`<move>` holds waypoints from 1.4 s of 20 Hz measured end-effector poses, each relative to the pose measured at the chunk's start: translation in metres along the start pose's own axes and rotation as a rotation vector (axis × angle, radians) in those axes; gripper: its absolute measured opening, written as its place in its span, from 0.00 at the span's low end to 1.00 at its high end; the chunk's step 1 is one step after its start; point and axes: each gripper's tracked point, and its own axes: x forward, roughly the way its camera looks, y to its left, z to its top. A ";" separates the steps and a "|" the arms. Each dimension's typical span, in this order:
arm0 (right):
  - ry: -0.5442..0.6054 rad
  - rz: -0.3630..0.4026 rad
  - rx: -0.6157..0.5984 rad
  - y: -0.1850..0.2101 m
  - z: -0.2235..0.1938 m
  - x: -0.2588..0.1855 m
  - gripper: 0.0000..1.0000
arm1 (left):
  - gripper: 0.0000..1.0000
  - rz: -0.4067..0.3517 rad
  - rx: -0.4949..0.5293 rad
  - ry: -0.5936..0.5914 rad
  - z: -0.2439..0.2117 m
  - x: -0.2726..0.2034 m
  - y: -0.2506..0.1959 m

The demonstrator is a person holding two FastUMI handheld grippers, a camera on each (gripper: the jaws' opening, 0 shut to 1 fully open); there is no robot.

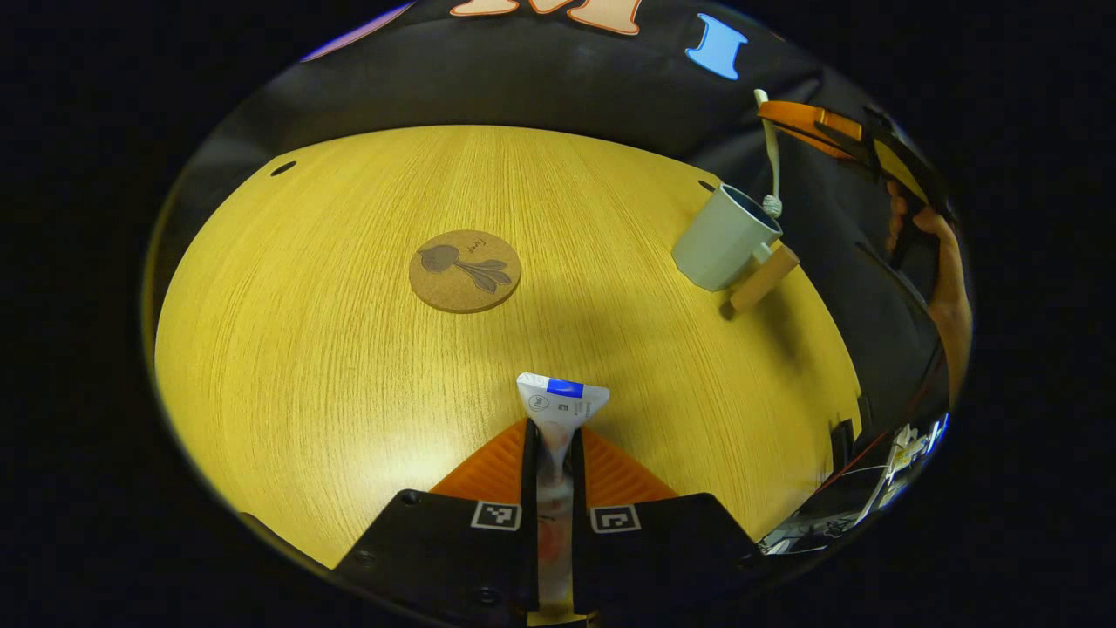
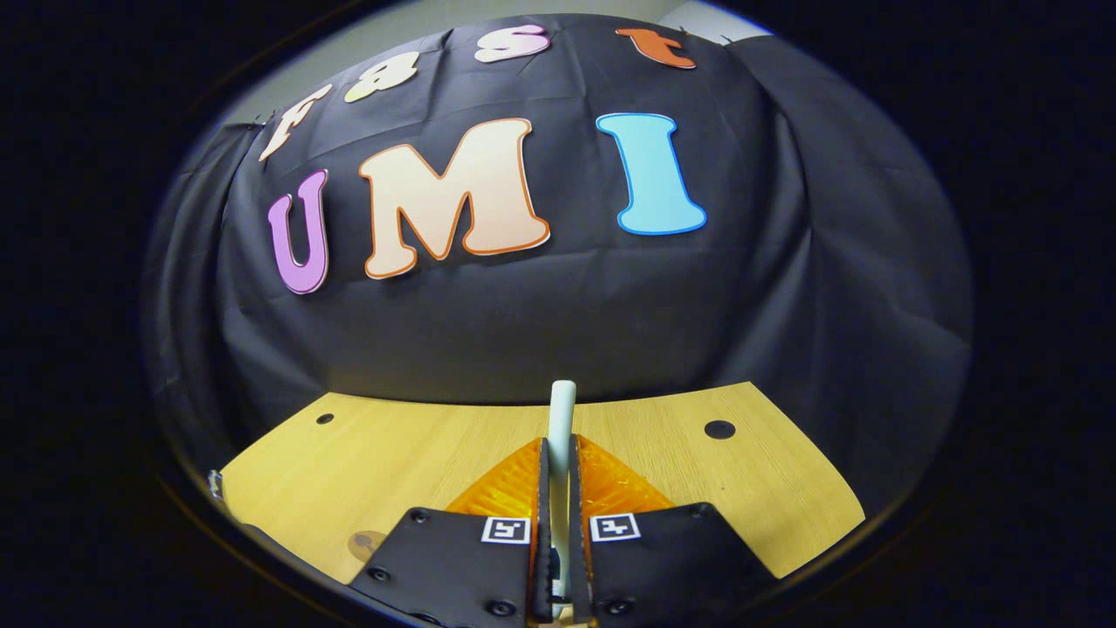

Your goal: Put the toothbrush and toothpaste on the desktop into the cup, then pick up the cup and place it on the coaster on the desktop.

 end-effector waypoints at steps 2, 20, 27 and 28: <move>0.015 -0.026 -0.008 -0.006 -0.012 0.005 0.11 | 0.14 0.016 0.008 -0.006 0.000 0.000 0.000; 0.089 -0.036 -0.006 -0.013 -0.051 -0.039 0.87 | 0.10 0.047 0.083 -0.042 0.000 0.002 0.000; 0.101 -0.108 0.003 -0.056 -0.061 -0.109 0.94 | 0.06 0.027 0.075 -0.081 0.006 -0.001 -0.003; 0.105 -0.120 0.008 -0.063 -0.063 -0.117 0.94 | 0.05 0.018 0.071 -0.075 0.006 -0.001 -0.004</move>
